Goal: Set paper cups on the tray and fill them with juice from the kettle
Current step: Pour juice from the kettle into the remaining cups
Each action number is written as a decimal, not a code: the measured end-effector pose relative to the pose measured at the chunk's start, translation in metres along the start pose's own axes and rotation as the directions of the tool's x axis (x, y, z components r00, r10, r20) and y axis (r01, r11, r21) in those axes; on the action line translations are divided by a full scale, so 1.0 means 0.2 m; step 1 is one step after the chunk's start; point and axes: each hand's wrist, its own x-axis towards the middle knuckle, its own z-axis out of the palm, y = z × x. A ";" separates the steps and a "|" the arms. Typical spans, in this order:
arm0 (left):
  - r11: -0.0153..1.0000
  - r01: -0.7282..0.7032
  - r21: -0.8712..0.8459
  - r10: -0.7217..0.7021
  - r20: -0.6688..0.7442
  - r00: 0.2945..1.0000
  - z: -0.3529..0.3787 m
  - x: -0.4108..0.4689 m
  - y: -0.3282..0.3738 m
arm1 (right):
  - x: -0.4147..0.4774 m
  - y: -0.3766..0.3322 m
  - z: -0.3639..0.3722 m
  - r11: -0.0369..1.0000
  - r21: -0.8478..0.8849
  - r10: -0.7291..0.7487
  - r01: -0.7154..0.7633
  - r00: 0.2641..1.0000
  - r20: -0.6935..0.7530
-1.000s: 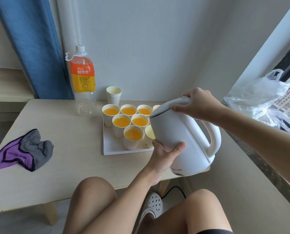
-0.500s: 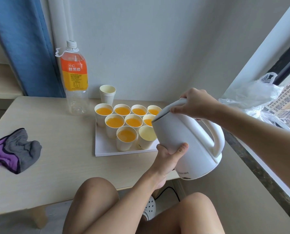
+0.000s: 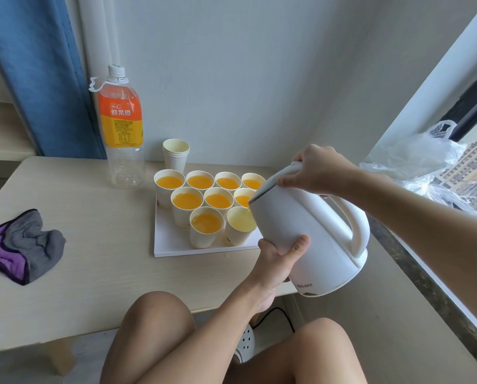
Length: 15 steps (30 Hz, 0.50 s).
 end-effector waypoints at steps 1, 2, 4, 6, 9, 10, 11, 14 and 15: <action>1.000 0.001 -0.002 -0.001 0.000 1.000 0.00 0.00 0.00 | 0.00 0.00 0.00 1.000 -0.003 0.002 -0.002 1.000 0.000; 1.000 0.003 -0.002 -0.003 0.000 1.000 0.00 0.00 0.00 | 0.00 0.00 0.00 1.000 -0.004 0.004 -0.004 1.000 0.002; 1.000 0.006 0.000 -0.006 0.001 1.000 0.01 -0.01 0.00 | 0.01 0.00 0.00 1.000 -0.009 0.007 -0.007 1.000 0.007; 1.000 0.006 -0.001 -0.006 0.001 1.000 0.01 -0.01 0.00 | 0.01 0.00 0.00 1.000 -0.013 0.009 -0.009 1.000 0.008; 1.000 0.008 -0.001 -0.008 0.001 1.000 0.01 -0.01 0.00 | 0.01 0.00 0.01 1.000 -0.014 0.006 -0.006 1.000 0.012; 1.000 0.008 -0.001 -0.008 0.000 1.000 0.01 -0.01 0.00 | 0.01 0.00 0.00 1.000 -0.016 0.006 -0.006 1.000 0.012; 1.000 0.009 -0.002 -0.009 -0.002 1.000 0.01 -0.01 0.00 | 0.01 0.00 0.00 1.000 -0.019 0.006 -0.006 1.000 0.011; 1.000 0.010 -0.005 -0.010 -0.003 1.000 0.01 -0.01 0.00 | 0.01 0.00 0.01 1.000 -0.024 0.003 -0.003 1.000 0.011; 1.000 0.010 -0.006 -0.010 -0.004 1.000 0.01 -0.01 0.00 | 0.01 0.00 0.01 1.000 -0.027 0.002 -0.002 1.000 0.012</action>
